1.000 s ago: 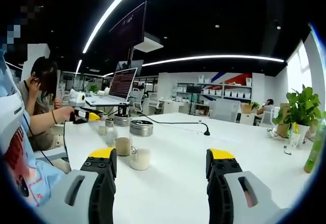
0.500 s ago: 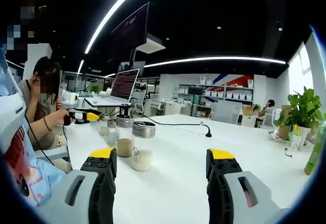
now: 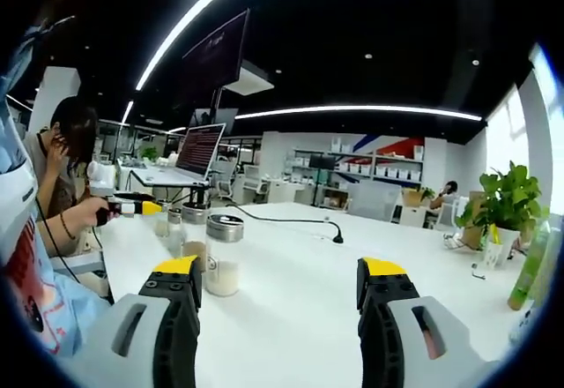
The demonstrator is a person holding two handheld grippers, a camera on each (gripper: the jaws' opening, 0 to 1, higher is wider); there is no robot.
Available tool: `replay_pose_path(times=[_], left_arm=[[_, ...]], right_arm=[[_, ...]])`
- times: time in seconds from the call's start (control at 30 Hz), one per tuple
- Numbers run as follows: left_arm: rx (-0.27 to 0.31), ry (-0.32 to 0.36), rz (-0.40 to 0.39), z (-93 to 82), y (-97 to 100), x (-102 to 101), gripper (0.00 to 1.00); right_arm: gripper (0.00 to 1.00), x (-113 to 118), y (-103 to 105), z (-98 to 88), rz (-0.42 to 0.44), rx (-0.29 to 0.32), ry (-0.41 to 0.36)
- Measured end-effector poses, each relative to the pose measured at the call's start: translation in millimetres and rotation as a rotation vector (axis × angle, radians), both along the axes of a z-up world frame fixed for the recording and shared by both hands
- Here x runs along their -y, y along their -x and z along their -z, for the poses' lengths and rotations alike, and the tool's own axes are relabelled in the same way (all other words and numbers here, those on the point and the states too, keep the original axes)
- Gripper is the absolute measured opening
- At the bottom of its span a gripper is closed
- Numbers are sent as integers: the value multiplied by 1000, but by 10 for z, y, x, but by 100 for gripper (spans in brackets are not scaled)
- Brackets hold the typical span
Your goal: Rotate the seasoning bottle until the label or dispensing opening points toward the visible target arrow and the bottle remains upright within the marked orientation range
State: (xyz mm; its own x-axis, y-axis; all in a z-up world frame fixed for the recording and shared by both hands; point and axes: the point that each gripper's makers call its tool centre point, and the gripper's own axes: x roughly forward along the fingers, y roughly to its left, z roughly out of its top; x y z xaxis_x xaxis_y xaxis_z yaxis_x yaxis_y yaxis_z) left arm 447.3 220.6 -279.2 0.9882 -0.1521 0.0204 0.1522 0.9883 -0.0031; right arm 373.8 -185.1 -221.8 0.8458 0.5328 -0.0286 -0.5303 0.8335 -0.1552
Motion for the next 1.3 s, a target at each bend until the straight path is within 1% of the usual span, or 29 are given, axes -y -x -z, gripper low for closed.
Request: replay_pose_path(times=[0.1, 0.17, 0.23, 0.33, 0.4, 0.47, 0.5, 0.67, 0.77, 0.83, 0.93, 1.0, 1.1, 1.17, 1.23, 1.27, 1.3], left_arm=[[3, 16, -27, 6, -5, 26, 58], [6, -33, -82, 13, -11, -11, 58], [6, -35, -86, 16, -21, 16, 56], [16, -3, -89, -6, -22, 37, 50], [23, 1, -90, -18, -32, 47, 50], [42, -53, -107, -38, -48, 22, 51], [40, -59, -121, -27, -55, 7, 51], [17, -24, -138, 22, -85, -32, 51], [21, 0, -150, 23, -105, -52, 51], [13, 18, -149, 30, -140, -53, 51], [17, 22, -151, 24, -148, -41, 51], [15, 18, -170, 36, -167, -61, 54], [15, 25, -147, 39, -182, -30, 50], [12, 31, -150, 37, -202, -16, 50], [13, 22, -151, 36, -218, 3, 49], [14, 18, -147, 34, -221, 16, 47], [14, 19, -140, 33, -220, 33, 42]], right_arm=[[74, -60, 29, 17, -26, -3, 17], [74, -54, 53, -21, -28, 12, 24], [74, -29, 48, -45, -23, 18, 17], [74, 3, 28, -33, -11, 11, 12], [74, 16, 17, -22, -7, 5, 9], [74, 4, 18, -13, -13, 0, 2], [74, -3, 21, -9, -16, -2, 2], [74, -12, 26, -11, -20, -1, 2], [74, 8, 19, -8, -13, -3, 6], [74, 12, 14, -16, -10, -2, 4], [74, -4, 10, -10, -14, -4, 6], [74, -15, 4, 2, -17, -8, 6], [74, -20, -2, 15, -19, -13, 6], [74, -23, -6, 21, -20, -13, 4], [74, -48, 0, 17, -34, -12, -4], [74, -60, 4, 14, -40, -12, -6], [74, -70, 10, 11, -44, -11, -5]])
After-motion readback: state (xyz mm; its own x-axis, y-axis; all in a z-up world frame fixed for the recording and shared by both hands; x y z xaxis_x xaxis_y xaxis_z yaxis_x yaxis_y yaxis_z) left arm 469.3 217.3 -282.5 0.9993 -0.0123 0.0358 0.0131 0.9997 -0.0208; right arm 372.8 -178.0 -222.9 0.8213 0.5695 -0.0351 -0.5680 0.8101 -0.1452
